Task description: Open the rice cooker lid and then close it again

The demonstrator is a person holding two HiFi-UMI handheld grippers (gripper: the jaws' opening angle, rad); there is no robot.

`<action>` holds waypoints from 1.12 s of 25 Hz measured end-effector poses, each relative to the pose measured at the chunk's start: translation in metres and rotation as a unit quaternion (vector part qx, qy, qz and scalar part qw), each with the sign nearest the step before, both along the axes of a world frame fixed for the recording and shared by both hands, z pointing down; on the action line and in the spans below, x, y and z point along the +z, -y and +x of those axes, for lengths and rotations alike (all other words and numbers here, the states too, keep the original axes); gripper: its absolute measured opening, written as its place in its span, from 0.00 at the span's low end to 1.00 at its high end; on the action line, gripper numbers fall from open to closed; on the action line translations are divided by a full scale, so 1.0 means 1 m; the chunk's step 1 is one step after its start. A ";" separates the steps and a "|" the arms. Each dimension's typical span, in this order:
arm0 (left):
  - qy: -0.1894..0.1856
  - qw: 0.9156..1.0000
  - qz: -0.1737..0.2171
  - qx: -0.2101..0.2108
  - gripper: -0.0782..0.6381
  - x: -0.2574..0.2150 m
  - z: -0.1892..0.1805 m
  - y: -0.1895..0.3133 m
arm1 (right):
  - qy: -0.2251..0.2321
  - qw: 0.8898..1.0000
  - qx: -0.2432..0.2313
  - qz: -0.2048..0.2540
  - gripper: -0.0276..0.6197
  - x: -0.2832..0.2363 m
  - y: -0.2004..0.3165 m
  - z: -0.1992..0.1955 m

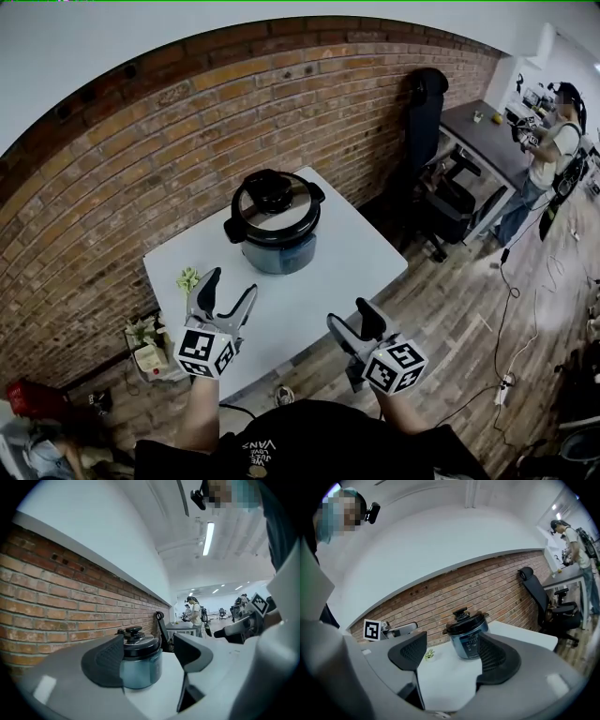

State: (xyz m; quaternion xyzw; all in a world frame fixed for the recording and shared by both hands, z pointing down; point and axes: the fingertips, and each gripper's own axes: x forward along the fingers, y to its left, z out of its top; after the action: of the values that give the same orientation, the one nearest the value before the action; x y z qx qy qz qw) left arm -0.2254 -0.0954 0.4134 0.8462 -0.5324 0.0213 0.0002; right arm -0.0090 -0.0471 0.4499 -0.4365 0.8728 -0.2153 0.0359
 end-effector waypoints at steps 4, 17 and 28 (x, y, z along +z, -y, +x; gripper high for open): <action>0.001 0.999 -0.011 -0.039 0.55 0.015 0.015 -0.040 | -0.008 0.999 -0.042 0.000 0.56 0.000 -0.010 0.006; -0.001 0.995 -0.046 -0.093 0.54 0.053 0.083 -0.136 | -0.033 0.991 -0.127 0.004 0.53 0.018 -0.063 0.035; -0.001 0.993 -0.055 -0.108 0.24 0.074 0.121 -0.195 | -0.065 0.988 -0.137 0.013 0.22 0.039 -0.105 0.063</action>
State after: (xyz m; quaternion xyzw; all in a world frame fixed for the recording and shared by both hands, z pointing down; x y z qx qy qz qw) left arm -0.1045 0.0994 0.4871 0.7824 -0.6187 0.0500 0.0497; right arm 0.0536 0.0576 0.4886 -0.3257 0.9276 -0.1775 -0.0453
